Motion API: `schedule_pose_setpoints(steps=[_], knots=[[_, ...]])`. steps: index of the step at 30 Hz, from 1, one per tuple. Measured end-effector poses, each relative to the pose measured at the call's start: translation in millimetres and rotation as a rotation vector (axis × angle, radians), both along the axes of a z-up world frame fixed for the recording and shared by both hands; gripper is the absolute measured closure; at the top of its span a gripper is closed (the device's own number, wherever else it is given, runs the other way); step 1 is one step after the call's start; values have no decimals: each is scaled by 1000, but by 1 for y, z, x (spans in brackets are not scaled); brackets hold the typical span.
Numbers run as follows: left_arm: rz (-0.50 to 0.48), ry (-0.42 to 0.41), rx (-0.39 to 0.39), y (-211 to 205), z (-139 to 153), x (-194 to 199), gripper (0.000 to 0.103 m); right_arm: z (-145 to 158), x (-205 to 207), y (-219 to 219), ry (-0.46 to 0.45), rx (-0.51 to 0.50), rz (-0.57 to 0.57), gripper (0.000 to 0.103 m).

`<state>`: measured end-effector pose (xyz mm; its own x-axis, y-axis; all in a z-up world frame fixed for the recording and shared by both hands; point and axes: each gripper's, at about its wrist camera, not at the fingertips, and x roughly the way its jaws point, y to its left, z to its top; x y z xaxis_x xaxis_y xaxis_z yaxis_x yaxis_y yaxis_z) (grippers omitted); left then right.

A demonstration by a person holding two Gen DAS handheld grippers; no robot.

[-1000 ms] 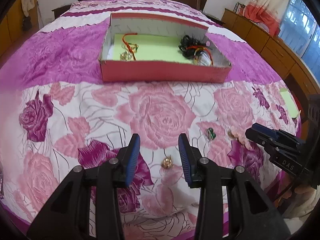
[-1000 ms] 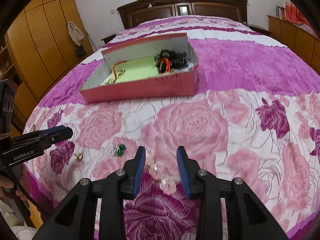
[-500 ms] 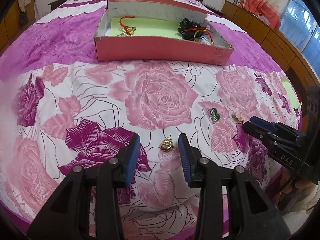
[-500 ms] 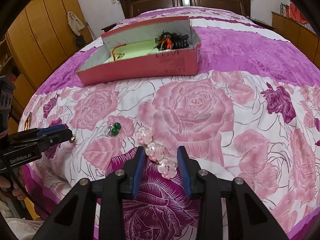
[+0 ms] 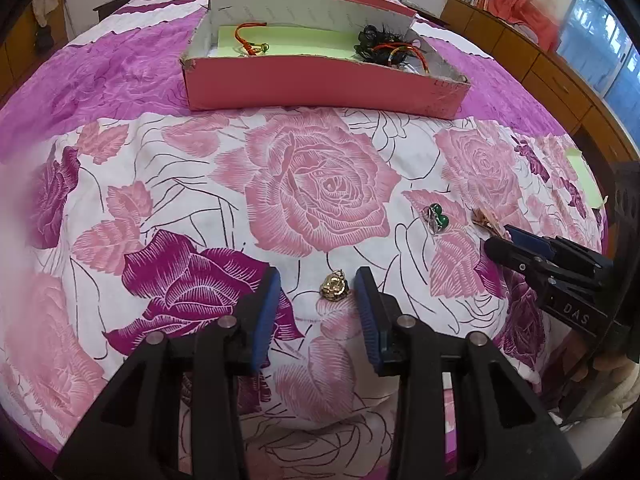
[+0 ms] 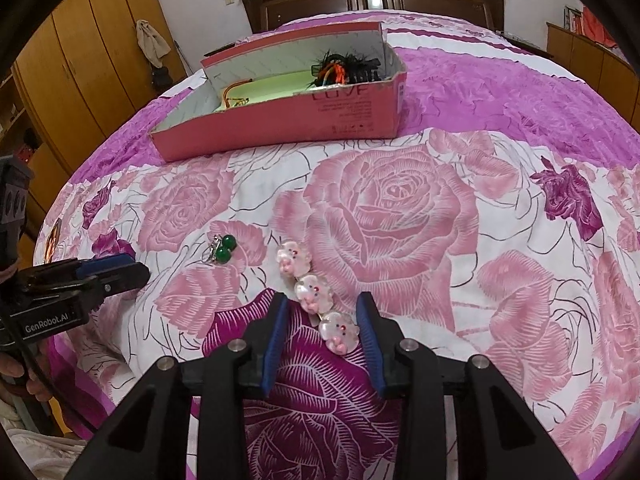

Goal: Organize jewelry
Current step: 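Grasp the gold earring with the left tool while the right tool grasps the pink bead bracelet, then carry the gold earring and pink bead bracelet into the pink box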

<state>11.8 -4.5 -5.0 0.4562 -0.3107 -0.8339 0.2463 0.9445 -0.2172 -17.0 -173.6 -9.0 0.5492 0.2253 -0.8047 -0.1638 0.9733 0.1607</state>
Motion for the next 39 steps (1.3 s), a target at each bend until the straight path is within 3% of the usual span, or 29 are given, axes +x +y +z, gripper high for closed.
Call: schedule_pose_setpoints(steps=[4, 10, 12, 20, 39], knots=[[-6, -3, -2, -1, 1, 0, 76, -2, 1, 0, -2, 2, 0, 65], [-24, -5, -14, -3, 1, -3, 90, -3, 0, 1, -13, -7, 4, 67], [-27, -3, -17, -3, 1, -3, 96, -3, 0, 1, -17, -10, 2, 72], [-23, -16, -30, -2, 4, -5, 97, 0, 0, -3, -32, -1, -14, 91], [14, -91, -56, 5, 29, 1, 97, 25, -4, -13, -123, 76, -43, 93]])
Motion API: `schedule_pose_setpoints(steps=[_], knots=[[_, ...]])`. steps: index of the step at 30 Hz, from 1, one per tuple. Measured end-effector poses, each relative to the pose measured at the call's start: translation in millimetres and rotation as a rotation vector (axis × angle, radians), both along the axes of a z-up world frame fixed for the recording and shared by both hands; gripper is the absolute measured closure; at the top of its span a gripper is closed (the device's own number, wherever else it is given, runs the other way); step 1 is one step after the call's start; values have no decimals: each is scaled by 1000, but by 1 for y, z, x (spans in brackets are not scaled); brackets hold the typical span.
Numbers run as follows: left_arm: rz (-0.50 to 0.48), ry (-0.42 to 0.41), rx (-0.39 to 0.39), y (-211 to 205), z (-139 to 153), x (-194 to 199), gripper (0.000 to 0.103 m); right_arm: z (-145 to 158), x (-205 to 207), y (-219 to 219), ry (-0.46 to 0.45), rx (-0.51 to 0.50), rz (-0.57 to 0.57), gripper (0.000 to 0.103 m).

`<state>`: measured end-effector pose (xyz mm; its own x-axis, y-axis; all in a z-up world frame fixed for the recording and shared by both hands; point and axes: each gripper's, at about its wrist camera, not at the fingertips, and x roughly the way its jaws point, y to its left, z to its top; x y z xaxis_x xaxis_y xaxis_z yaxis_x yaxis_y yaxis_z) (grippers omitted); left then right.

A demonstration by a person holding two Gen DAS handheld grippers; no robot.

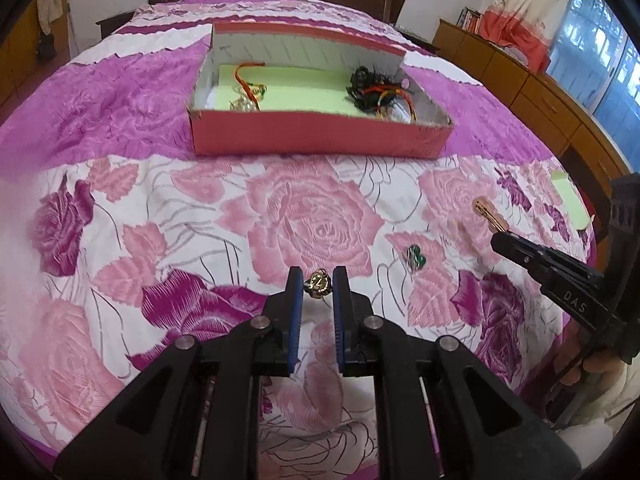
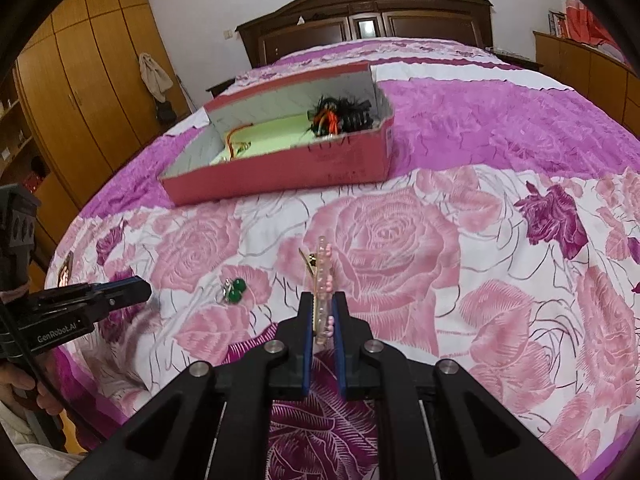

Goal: Organize jewelry
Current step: 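Carry the gold earring and pink bead bracelet into the pink box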

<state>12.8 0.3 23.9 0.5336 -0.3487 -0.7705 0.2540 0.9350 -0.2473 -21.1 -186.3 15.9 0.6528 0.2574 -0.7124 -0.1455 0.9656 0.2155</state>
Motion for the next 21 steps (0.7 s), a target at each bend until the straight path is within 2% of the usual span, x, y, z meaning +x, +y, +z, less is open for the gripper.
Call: schedule_pose_setpoints(steps=[21], knots=[[22, -123, -24, -5, 40, 36, 97, 36, 20, 4, -113, 21, 8, 93]])
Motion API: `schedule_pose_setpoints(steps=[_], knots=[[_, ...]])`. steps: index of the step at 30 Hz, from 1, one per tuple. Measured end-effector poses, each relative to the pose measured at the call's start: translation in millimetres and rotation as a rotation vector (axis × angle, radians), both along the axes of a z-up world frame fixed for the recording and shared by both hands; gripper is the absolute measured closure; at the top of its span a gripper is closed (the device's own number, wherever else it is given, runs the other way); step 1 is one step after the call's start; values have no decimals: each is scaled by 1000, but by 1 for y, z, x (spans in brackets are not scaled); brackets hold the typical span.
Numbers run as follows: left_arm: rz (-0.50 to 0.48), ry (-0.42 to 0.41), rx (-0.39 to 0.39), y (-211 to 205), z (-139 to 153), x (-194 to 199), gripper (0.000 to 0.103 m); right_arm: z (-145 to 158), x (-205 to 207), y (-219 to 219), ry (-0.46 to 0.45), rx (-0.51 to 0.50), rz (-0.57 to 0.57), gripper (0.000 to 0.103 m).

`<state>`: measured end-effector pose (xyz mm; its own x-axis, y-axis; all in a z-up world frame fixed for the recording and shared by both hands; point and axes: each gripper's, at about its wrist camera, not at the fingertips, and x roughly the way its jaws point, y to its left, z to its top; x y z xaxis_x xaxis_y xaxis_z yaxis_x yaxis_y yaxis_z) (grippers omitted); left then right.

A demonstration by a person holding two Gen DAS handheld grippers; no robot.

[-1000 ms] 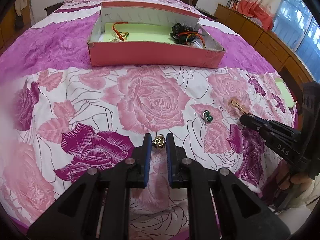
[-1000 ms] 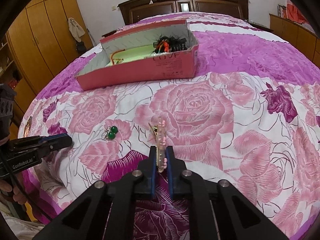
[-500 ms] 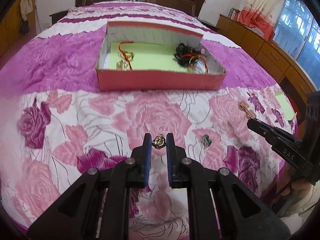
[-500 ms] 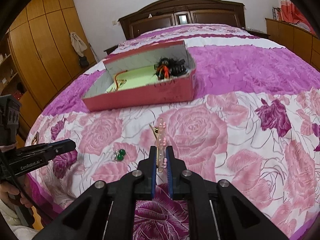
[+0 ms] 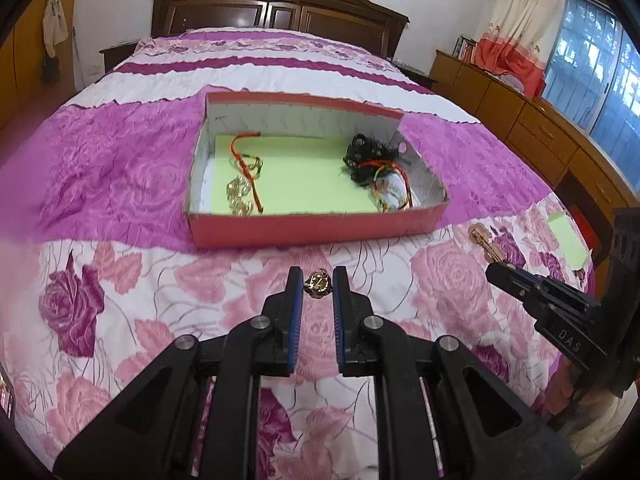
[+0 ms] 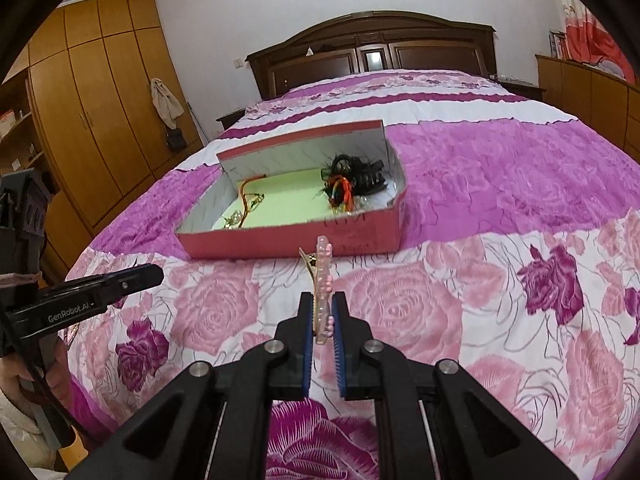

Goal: Organize jewelry
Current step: 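Carry the gold earring and pink bead bracelet into the pink box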

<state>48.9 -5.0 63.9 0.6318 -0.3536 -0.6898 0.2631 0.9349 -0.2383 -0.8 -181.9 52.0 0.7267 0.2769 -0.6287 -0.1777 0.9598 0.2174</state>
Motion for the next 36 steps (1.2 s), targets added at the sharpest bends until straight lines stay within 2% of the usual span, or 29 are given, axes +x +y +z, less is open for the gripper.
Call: schedule_pose_setpoints(steps=[19, 27, 36], knots=[[32, -133, 14, -3, 28, 50, 97, 24, 42, 15, -85, -10, 28, 93], [66, -135, 20, -3, 19, 79, 97, 31, 76, 26, -107, 9, 33, 93], [87, -115, 24, -6, 4, 111, 97, 24, 118, 40, -95, 18, 38, 93]])
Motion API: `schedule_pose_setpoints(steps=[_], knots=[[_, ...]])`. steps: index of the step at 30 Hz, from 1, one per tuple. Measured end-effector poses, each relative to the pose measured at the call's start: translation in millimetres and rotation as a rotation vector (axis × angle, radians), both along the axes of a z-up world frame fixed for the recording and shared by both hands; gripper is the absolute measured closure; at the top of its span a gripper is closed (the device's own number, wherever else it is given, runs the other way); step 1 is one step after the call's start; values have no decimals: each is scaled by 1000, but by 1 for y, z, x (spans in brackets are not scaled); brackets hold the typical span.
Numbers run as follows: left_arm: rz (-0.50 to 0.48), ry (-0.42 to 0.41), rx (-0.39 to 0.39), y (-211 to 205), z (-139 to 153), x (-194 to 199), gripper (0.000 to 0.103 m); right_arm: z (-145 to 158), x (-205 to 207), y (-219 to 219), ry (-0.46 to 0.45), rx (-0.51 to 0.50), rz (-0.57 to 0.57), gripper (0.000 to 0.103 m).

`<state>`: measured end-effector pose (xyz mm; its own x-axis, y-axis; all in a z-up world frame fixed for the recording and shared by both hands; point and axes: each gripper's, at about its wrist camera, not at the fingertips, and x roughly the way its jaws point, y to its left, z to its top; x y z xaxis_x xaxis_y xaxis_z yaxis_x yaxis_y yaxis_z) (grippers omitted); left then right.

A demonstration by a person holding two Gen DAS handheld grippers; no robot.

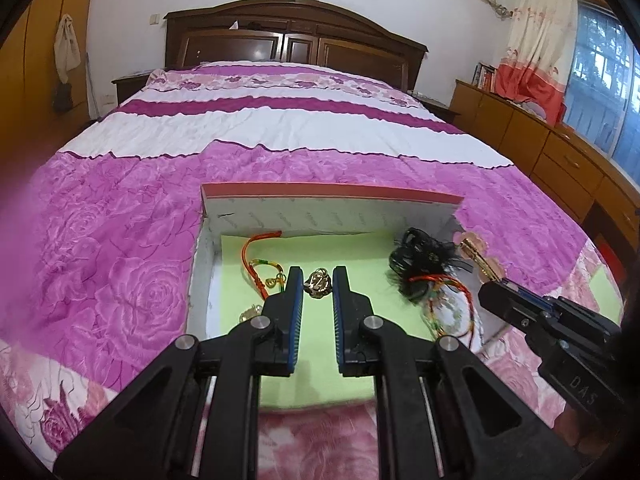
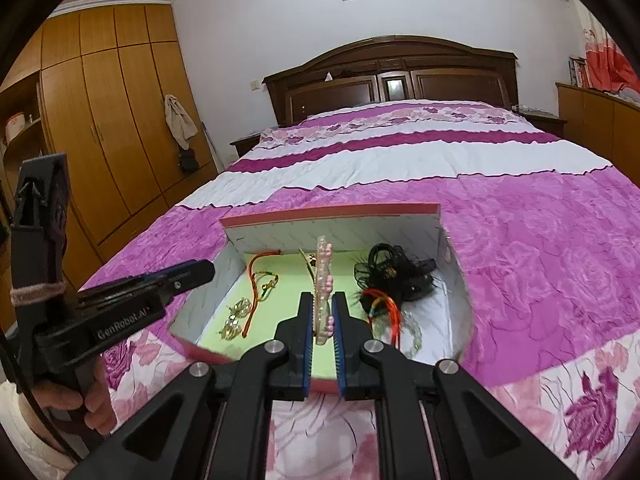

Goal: Organize jewelry
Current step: 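Carry the gold earring and pink bead bracelet into the pink box, then open both tools to drop the items inside the box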

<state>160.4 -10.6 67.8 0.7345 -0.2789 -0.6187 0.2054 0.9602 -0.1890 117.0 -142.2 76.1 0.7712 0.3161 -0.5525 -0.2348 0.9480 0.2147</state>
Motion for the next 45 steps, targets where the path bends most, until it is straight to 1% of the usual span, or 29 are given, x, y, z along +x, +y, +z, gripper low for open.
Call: schedule_pose_setpoints(steps=[3, 9, 20, 23, 27, 31, 34, 36, 39, 42, 45], knots=[[5, 14, 5, -2, -5, 11, 97, -7, 13, 3, 20, 0, -5, 93], [2, 56, 1, -9, -22, 30, 97, -25, 38, 8, 92, 4, -15, 93], [19, 153, 31, -14, -54, 54, 97, -51, 77, 18, 178, -63, -25, 93], [24, 174, 27, -12, -61, 57, 97, -59, 85, 18, 205, -78, -39, 93], [20, 198, 17, -12, -62, 60, 97, -75, 97, 14, 266, -80, -64, 92], [16, 215, 16, -14, -62, 61, 95, -78, 99, 13, 263, -84, -64, 93], [13, 228, 14, -14, -63, 62, 93, -78, 99, 12, 267, -69, -65, 93], [10, 226, 11, -14, -61, 62, 87, -77, 98, 11, 271, -60, -66, 92], [10, 216, 11, -14, -57, 60, 80, -75, 96, 9, 274, -53, -62, 88], [12, 207, 12, -13, -53, 56, 79, -72, 92, 8, 269, -40, -57, 82], [11, 198, 3, -10, -47, 51, 78, -66, 89, 8, 256, -35, -48, 81]])
